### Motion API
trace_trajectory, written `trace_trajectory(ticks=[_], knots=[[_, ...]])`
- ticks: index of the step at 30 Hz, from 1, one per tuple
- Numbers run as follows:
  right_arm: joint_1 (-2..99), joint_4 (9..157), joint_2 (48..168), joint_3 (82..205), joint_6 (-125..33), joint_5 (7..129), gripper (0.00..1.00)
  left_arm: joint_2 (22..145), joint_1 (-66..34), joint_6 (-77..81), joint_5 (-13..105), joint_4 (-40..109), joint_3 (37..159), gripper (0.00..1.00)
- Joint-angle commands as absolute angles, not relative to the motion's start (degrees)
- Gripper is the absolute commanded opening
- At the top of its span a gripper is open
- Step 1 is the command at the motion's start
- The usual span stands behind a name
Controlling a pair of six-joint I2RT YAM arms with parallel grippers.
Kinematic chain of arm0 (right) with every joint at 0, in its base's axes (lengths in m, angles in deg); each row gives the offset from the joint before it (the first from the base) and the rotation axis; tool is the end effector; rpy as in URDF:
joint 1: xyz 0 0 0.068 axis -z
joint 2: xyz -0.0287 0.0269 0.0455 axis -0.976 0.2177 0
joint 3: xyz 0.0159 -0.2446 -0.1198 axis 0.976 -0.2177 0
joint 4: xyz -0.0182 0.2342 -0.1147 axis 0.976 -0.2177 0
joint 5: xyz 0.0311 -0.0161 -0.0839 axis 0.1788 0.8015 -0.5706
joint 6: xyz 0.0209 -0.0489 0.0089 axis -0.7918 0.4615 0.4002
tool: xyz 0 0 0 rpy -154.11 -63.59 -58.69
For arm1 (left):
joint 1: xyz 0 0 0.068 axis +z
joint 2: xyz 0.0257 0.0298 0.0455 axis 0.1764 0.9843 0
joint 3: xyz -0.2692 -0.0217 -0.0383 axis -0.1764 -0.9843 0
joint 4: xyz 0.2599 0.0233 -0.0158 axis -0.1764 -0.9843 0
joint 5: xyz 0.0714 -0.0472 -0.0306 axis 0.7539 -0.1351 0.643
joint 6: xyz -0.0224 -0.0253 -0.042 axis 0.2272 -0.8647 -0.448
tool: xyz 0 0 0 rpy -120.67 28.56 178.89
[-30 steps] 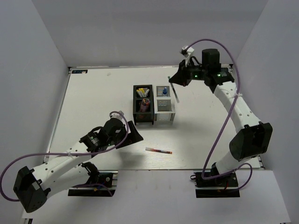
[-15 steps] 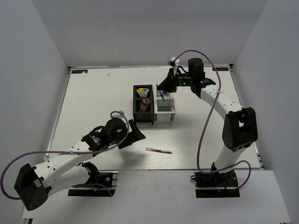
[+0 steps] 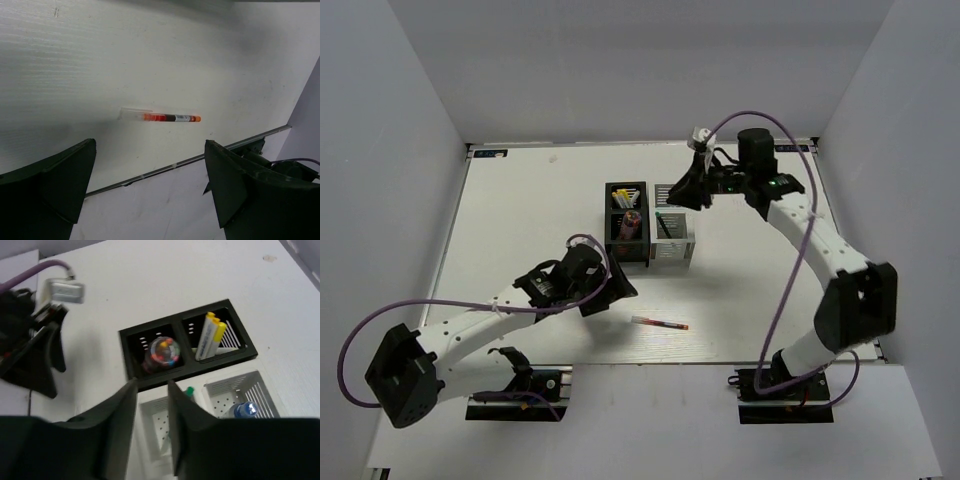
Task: Sort the stationery into containers
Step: Place the pen in the storage box, then pick up the pen from the center of the board.
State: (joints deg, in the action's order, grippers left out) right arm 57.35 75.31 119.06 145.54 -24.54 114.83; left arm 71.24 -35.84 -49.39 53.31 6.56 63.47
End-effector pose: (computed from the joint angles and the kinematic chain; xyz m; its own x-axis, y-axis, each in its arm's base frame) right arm 0.3368 0.1537 0.3377 -0.1261 -0.2051 -0.9706 -0.9648 0.2528 0.0719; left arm 0.1495 -0.1556 0.2134 -0.8925 -0.3589 -0.2732 -0.1535 0.8113 -0.5641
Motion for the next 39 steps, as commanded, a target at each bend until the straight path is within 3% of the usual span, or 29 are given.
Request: trace_trajectory(ticks=[1,3,6,8,10,14,15,25,39], knots=[[55.7,61.6,109.5,143.5,-11.6,118.0,0.34,68.3,-36.2,-49.9,54.5,6.1,63.9,0.94],[52.4,49.4,104.6,138.7,-0.1,117.3,0.23,66.9,-36.7,-49.1,55.3,5.3,62.5,0.86],[46.9,43.8,99.0,130.5,4.8,112.6,0.22,63.6,-36.7,-47.3,57.0,2.0,62.0,0.62],[43.8,44.9,96.1,123.8,5.0,108.3,0.26,61.2,-36.7,-46.0,59.0,-0.8,62.0,0.46],[39.9,48.0,94.1,120.0,4.5,106.4,0.39,57.2,-36.7,-45.5,61.4,-3.8,62.0,0.46],[34.9,53.1,94.8,117.0,0.7,95.2,0.56,51.9,-36.7,-44.4,64.1,-8.8,64.1,0.79],[34.2,53.9,95.3,116.9,-0.8,93.8,0.65,51.2,-36.7,-43.8,65.1,-9.9,64.1,0.82],[21.3,58.4,112.3,126.3,-6.7,76.8,0.69,43.5,-36.7,-47.6,67.2,-17.7,64.8,0.83],[13.9,64.1,121.2,125.5,-12.9,70.8,0.63,36.5,-36.2,-49.9,70.5,-31.5,68.2,0.83]])
